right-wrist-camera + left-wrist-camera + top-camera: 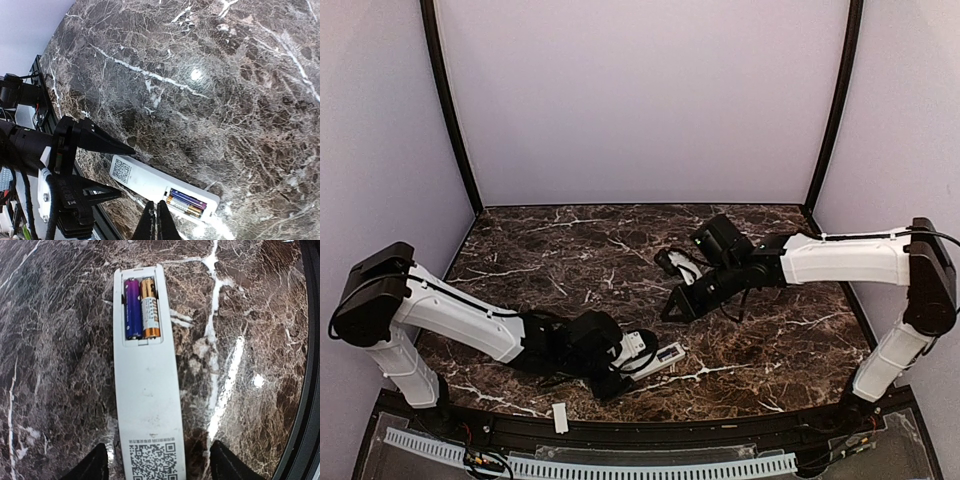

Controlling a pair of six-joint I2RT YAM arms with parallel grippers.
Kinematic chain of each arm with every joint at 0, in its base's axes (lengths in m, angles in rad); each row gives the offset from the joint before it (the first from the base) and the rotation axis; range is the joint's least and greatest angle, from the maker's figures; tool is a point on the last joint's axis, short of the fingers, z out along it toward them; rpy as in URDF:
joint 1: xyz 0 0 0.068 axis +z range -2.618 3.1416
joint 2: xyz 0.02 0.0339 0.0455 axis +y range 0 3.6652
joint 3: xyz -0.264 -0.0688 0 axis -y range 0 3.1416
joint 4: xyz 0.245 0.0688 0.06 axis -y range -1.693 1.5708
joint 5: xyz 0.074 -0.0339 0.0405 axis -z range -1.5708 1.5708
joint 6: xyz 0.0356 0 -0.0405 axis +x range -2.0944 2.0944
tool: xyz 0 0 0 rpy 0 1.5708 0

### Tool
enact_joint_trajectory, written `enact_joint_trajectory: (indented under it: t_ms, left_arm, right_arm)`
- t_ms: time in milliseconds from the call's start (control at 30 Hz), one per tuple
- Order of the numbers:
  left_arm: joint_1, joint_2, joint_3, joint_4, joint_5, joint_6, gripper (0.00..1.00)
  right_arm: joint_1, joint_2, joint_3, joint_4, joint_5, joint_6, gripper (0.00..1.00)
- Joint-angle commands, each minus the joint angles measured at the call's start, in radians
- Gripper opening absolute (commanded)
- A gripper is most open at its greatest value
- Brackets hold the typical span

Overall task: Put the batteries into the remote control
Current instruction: Load the battery into the battery compartment, then press the battery in the battery compartment.

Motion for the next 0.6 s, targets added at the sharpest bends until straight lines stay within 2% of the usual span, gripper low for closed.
enact_joint_trajectory:
  t_ms: [0,167,233,267,400,500,567]
  left_arm:
    - [-0.003,-0.061,0.06,-0.114,0.004,0.066,0.71]
    - [0.01,-0.173,0.076,-0.148,0.0,0.062,0.77]
    - [0.034,-0.226,0.071,-0.146,-0.014,0.012,0.8]
    - [0.045,-0.241,0.069,-0.157,-0.024,-0.008,0.81]
    - [0.094,-0.317,0.054,-0.198,-0.097,-0.104,0.81]
    - [0.122,-0.355,0.021,-0.204,-0.14,-0.166,0.82]
    - [0.128,-0.361,-0.008,-0.211,-0.168,-0.199,0.83]
  right_arm:
    - [-0.025,-0.041,0.009,-0.07,0.027,-0.034,0.06]
    - [-0.027,-0.088,0.028,-0.097,0.069,-0.06,0.3]
    - [-0.027,-0.1,0.046,-0.114,0.091,-0.073,0.33]
    - [-0.027,-0.101,0.057,-0.127,0.107,-0.081,0.32]
    - [-0.021,-0.086,0.066,-0.17,0.136,-0.126,0.17]
    - [0.004,-0.038,0.047,-0.173,0.095,-0.109,0.03]
    - [0.029,-0.001,0.025,-0.144,0.07,-0.086,0.0]
